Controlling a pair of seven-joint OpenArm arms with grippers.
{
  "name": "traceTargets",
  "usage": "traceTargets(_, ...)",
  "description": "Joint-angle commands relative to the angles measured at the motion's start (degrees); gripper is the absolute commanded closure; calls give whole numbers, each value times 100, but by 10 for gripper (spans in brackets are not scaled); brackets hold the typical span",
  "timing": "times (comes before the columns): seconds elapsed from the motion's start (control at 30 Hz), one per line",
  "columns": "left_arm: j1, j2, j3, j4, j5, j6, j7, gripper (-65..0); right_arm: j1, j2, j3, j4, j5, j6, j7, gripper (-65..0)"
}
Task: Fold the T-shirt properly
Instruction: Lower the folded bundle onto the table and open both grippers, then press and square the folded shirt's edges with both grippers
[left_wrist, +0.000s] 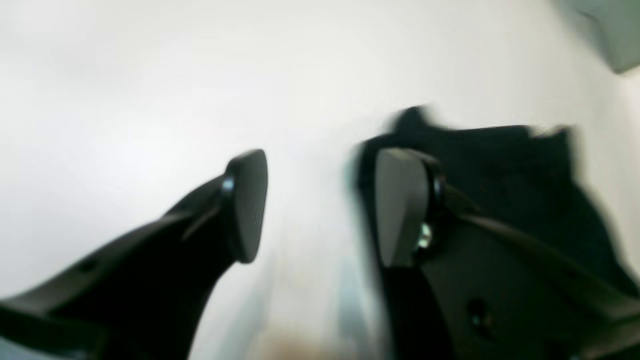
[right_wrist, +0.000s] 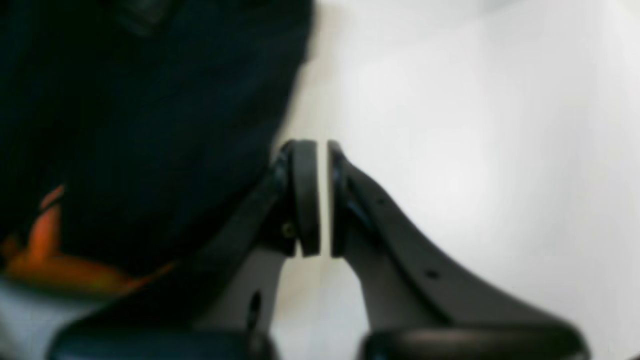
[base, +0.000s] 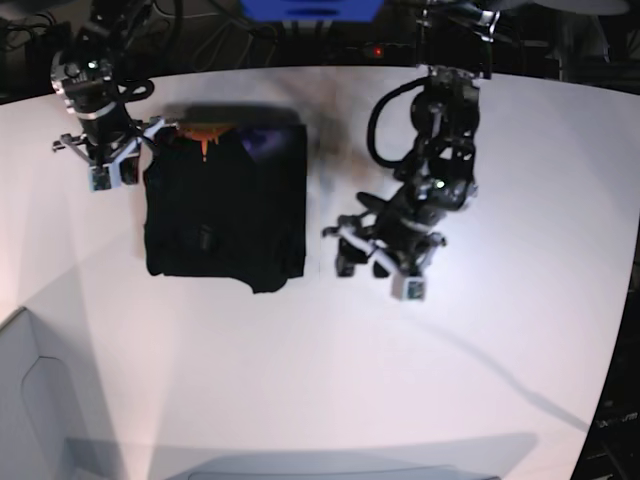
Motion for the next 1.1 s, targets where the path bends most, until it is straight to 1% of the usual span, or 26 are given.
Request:
traceTargets(0.0, 23, -32, -158, 263, -76, -65, -113, -339, -79, -14, -185, 111, 229, 78, 131, 0)
traceTargets(0.13, 551, -155, -782, 457, -76, -73, -113, -339, -396, -5, -818, 102, 483, 78, 184, 0)
traceTargets(0.27, 867, -207, -1054, 448, -76, -73, -113, -339, -651, -5, -1310, -3, 466, 78, 685, 0)
traceTargets(0.4, 1087, -199, -1081, 483, -76, -73, -113, -339, -404, 47, -1328, -478, 448, 78, 843, 0)
traceTargets(0.53, 1316, -155, -1037, 483, -76, -73, -113, -339, -53, 355, -976, -847, 466, 78, 852, 0)
traceTargets(0.7, 1667, -146, -527, 430, -76, -73, -157, -339, 325, 663, -589, -1137, 475, 78, 835, 0)
traceTargets(0.83, 1711, -40, -43, 351, -67, -47, -113, -339, 387, 698, -440, -988, 492, 78, 808, 0)
traceTargets(0.97, 1685, 12, 396, -115, -67, -29, -131, -339, 343, 680, -431, -557, 501, 78, 799, 0)
traceTargets(1.07, 1676, 153, 792, -458, -67, -29, -166, -339, 325, 672, -431, -311, 501, 78, 791, 0)
